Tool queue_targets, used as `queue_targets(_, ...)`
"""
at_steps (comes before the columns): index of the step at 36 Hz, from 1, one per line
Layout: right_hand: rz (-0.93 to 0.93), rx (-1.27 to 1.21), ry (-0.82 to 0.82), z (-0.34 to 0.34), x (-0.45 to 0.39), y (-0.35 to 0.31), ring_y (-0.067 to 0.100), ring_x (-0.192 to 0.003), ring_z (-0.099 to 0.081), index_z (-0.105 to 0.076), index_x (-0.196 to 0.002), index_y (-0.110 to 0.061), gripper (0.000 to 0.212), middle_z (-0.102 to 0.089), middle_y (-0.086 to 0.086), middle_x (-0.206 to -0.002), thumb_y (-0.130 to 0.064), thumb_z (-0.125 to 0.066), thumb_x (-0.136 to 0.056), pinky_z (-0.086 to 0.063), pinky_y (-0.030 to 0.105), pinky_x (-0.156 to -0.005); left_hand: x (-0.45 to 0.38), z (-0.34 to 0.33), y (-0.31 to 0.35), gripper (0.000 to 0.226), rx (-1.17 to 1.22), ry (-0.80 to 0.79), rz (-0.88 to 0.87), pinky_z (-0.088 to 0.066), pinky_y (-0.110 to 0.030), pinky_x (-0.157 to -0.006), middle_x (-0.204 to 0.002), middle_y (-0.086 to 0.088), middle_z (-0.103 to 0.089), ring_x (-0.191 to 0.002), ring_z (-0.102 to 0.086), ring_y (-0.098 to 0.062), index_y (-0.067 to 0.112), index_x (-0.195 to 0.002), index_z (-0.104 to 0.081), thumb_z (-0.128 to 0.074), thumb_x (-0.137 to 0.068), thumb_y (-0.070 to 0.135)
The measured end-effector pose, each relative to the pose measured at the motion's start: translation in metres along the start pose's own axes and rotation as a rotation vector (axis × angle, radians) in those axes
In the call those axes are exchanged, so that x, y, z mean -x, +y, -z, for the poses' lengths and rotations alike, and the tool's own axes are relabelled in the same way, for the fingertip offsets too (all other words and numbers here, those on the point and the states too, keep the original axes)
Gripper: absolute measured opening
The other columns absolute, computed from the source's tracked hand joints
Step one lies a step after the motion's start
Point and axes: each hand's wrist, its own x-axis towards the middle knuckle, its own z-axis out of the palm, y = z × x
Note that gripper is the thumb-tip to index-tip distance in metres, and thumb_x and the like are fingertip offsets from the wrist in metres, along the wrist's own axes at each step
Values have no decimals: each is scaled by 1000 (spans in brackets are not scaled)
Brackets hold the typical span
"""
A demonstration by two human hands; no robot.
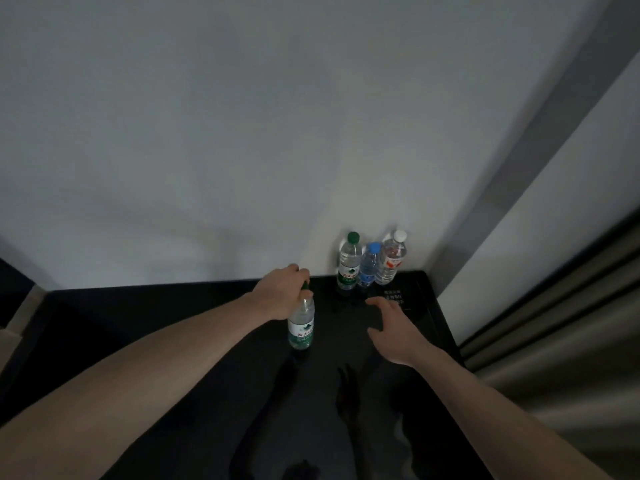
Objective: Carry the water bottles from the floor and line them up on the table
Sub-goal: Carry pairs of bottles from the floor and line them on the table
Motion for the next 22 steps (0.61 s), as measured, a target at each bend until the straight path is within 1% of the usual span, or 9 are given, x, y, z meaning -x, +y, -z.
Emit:
queue_targets(2, 12, 21, -8, 11, -9, 3, 17, -110, -52, -35, -147, -23, 61, -32, 7, -150, -17, -62, -92, -41, 29, -102, -11, 3, 3, 30, -10, 5, 20, -49, -37, -79, -110, -6, -56, -95, -58, -25, 15, -119, -56, -53, -101, 39)
queue_targets(4, 20, 42, -13, 22, -21, 7, 23, -122, -49, -35, -146, -21, 62, -32, 7, -149, -17, -62, -91, -40, 32, -106, -24, 5, 7, 30, -21, 13, 37, -45, -35, -76, -111, -6, -56, -94, -56, -24, 16, -119, -56, -53, -101, 39)
queue_targets(6, 32, 74, -14, 33, -35, 11, 27, -128, -46, -36, -146, -20, 61, -32, 8, -149, -18, -63, -90, -38, 34, -108, -39, 6, 10, 31, -31, 13, 53, -42, -33, -73, -112, -6, -56, -90, -53, -21, 16, -121, -56, -53, -101, 40)
queue_targets(8, 41, 120, -5, 43, -50, 16, 30, -130, -44, -37, -145, -19, 63, -34, 9, -148, -19, -64, -89, -38, 37, -109, -54, 7, 13, 31, -22, 15, 80, -43, -33, -73, -112, -6, -55, -89, -52, -21, 15, -121, -56, -53, -101, 39)
queue_targets(10, 53, 180, 16, 54, -68, 21, 33, -131, -41, -36, -146, -18, 65, -33, 11, -150, -20, -65, -87, -37, 37, -109, -70, 7, 17, 30, -6, 17, 117, -47, -36, -77, -113, -8, -55, -95, -55, -24, 14, -121, -57, -54, -101, 36)
queue_targets(12, 64, 224, 37, 64, -84, 24, 34, -134, -36, -35, -147, -18, 67, -30, 10, -152, -19, -63, -87, -32, 38, -111, -85, 8, 22, 29, 7, 11, 153, -50, -38, -82, -115, -9, -55, -100, -57, -26, 13, -121, -57, -55, -101, 34)
queue_targets(17, 93, 313, 65, 84, -124, 30, 33, -134, -32, -35, -145, -13, 66, -31, 15, -148, -13, -62, -84, -25, 33, -111, -116, 7, 27, 27, -24, 3, 216, -53, -42, -87, -117, -10, -54, -104, -57, -29, 13, -122, -55, -56, -100, 28)
queue_targets(20, 109, 329, 52, 93, -144, 34, 30, -137, -28, -40, -141, -12, 58, -34, 14, -147, -14, -61, -87, -23, 32, -111, -131, 5, 25, 29, -59, 7, 226, -52, -40, -86, -117, -10, -54, -105, -58, -30, 13, -123, -54, -58, -99, 28)
queue_targets(22, 97, 321, 41, 97, -155, 38, 31, -139, -26, -40, -141, -13, 57, -32, 14, -148, -17, -60, -89, -23, 34, -112, -140, 3, 22, 29, -79, 17, 237, -49, -37, -81, -117, -11, -55, -105, -58, -30, 12, -123, -54, -58, -99, 26)
